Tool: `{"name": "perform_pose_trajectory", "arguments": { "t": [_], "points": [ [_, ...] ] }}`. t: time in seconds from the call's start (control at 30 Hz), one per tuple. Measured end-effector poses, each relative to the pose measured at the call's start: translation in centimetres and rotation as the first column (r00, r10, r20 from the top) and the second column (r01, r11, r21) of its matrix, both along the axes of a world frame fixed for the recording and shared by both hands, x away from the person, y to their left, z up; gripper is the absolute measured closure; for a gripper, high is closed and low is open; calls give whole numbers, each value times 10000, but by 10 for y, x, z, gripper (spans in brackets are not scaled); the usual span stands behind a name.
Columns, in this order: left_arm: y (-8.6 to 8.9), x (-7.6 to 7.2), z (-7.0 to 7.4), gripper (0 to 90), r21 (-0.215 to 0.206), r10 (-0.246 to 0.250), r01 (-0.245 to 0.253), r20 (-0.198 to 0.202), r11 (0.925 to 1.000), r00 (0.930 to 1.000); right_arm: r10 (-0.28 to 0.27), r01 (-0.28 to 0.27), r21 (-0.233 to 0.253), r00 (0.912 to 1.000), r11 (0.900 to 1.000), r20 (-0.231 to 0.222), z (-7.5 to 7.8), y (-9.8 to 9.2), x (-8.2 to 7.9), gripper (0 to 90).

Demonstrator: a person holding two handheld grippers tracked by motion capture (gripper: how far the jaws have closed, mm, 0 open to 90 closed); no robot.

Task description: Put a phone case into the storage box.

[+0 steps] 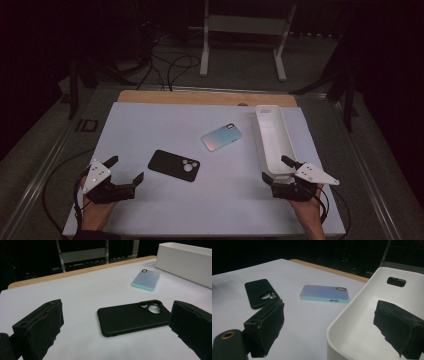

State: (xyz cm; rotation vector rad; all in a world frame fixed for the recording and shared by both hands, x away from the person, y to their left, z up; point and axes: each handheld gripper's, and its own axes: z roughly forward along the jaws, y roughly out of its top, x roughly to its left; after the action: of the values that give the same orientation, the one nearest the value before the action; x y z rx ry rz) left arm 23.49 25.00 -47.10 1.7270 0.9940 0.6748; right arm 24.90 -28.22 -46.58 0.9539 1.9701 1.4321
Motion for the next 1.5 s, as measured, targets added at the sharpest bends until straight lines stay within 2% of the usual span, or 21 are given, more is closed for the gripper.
{"name": "perform_pose_trajectory", "arguments": {
  "t": [0.47, 0.57, 0.67, 0.8, 0.83, 0.9, 1.13, 1.33, 1.5],
  "points": [
    [-2, 0, 0, 0, 24, 22, -22, -14, 10000, 10000, 14, -14, -58, 10000, 10000, 31, 0, 1, 0, 96],
    [-3, 2, 2, 0, -107, -23, 21, -168, 9999, 9999, 0, 0, -57, 10000, 10000, 15, -1, 2, 0, 96],
    [-7, 3, 6, 0, 98, -69, 72, -236, 9999, 9997, 10, -11, -92, 10000, 10000, -41, -2, 3, 1, 96],
    [-8, 4, 7, 0, 112, -95, 98, -237, 9999, 9997, 39, -39, -167, 10000, 9999, -41, -2, 4, 1, 96],
    [-16, 7, 14, 0, 49, -308, 310, -358, 9995, 9989, 86, -87, -197, 10000, 9998, -41, -3, 7, 2, 96],
    [-21, 11, 17, 0, 228, -288, 300, -492, 9993, 9984, 65, -65, -136, 10000, 9999, -42, -3, 7, 2, 96],
    [-38, 25, 27, 0, 186, -583, 596, -666, 9980, 9961, 54, -55, -41, 10000, 10000, -75, -4, 7, 4, 96],
    [-53, 38, 31, 0, 398, -879, 911, -776, 9950, 9931, 41, -41, -28, 9999, 10000, -106, -4, 6, 4, 96],
    [-62, 47, 31, 0, 334, -1102, 1136, -883, 9930, 9900, 42, -43, -55, 9999, 10000, -118, -4, 6, 4, 96]
  ]
}}
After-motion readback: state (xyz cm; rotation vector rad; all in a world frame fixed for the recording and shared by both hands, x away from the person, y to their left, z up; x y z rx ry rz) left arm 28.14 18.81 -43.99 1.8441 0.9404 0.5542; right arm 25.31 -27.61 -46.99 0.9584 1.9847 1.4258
